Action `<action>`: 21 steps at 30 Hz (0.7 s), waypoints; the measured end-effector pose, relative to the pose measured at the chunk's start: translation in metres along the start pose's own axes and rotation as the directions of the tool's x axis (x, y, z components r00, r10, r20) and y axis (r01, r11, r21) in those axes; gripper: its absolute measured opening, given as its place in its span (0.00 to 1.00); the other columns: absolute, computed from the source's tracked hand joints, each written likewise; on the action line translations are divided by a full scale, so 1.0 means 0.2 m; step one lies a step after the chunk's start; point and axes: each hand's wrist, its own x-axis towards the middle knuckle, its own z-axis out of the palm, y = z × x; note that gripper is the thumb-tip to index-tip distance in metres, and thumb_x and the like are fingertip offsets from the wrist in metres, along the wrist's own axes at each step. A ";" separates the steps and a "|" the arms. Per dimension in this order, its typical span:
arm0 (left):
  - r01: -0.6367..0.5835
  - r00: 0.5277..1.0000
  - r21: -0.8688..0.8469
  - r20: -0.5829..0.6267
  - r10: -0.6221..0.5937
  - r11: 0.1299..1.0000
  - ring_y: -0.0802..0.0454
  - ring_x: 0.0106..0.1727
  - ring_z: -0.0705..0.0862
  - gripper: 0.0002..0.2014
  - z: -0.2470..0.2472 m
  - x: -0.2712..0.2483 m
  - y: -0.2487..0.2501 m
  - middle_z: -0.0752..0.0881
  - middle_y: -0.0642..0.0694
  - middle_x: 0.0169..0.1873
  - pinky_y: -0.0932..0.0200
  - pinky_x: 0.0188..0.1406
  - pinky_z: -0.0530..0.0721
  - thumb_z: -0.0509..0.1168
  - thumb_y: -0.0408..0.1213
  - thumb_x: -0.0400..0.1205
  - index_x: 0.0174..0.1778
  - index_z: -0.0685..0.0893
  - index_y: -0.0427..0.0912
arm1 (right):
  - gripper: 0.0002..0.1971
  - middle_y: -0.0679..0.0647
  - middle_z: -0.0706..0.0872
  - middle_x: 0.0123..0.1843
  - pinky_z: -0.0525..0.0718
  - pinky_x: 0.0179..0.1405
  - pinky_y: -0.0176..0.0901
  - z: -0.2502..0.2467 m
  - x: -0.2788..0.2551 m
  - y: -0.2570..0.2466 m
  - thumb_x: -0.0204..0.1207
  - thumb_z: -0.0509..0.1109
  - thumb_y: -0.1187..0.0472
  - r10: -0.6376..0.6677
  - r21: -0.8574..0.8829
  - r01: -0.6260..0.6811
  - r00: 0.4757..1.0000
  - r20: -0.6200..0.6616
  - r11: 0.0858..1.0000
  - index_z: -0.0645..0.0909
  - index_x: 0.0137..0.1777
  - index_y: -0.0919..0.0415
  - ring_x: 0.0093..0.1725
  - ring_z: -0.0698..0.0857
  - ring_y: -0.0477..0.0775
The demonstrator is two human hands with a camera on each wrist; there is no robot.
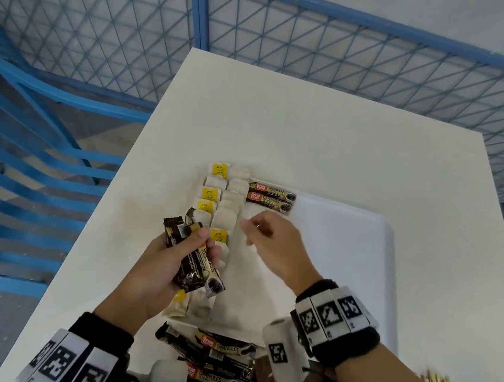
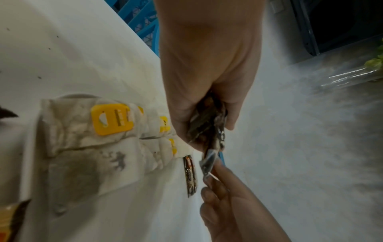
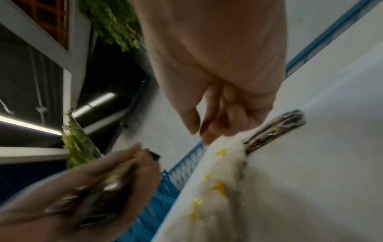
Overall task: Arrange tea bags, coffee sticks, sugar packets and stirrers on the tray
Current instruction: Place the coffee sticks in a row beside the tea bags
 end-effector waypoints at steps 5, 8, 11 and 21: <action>-0.070 0.996 -0.048 -0.050 0.067 0.996 0.53 0.40 0.90 0.06 0.01 0.02 0.00 0.89 0.46 0.33 0.56 0.40 0.89 0.65 0.36 0.77 0.43 0.82 0.37 | 0.14 0.54 0.85 0.39 0.78 0.31 0.31 0.05 -0.17 -0.04 0.73 0.72 0.49 -0.026 0.156 -0.025 0.949 0.315 0.987 0.79 0.49 0.58 0.37 0.83 0.46; -0.120 0.992 -0.066 -0.043 0.117 0.991 0.53 0.45 0.89 0.14 0.00 0.02 0.01 0.89 0.45 0.37 0.55 0.41 0.89 0.70 0.41 0.69 0.46 0.82 0.36 | 0.08 0.54 0.84 0.40 0.83 0.32 0.33 0.07 -0.19 -0.03 0.74 0.73 0.63 -0.043 0.268 -0.062 0.928 0.369 0.962 0.76 0.50 0.60 0.37 0.84 0.49; -0.158 0.986 -0.036 -0.059 0.156 0.987 0.53 0.41 0.90 0.14 -0.01 0.00 0.01 0.89 0.46 0.36 0.59 0.38 0.88 0.71 0.41 0.66 0.43 0.82 0.38 | 0.06 0.56 0.84 0.38 0.83 0.31 0.33 0.04 -0.19 -0.04 0.75 0.70 0.69 -0.033 0.375 -0.081 0.956 0.290 0.924 0.78 0.50 0.64 0.31 0.85 0.45; -0.269 0.927 0.093 -0.245 0.284 0.959 0.59 0.26 0.83 0.07 0.01 0.01 0.01 0.86 0.53 0.26 0.68 0.27 0.83 0.69 0.27 0.76 0.40 0.79 0.42 | 0.04 0.56 0.85 0.37 0.85 0.35 0.34 -0.06 -0.14 -0.02 0.76 0.69 0.70 0.065 0.559 -0.078 0.997 0.044 0.826 0.84 0.48 0.69 0.32 0.82 0.47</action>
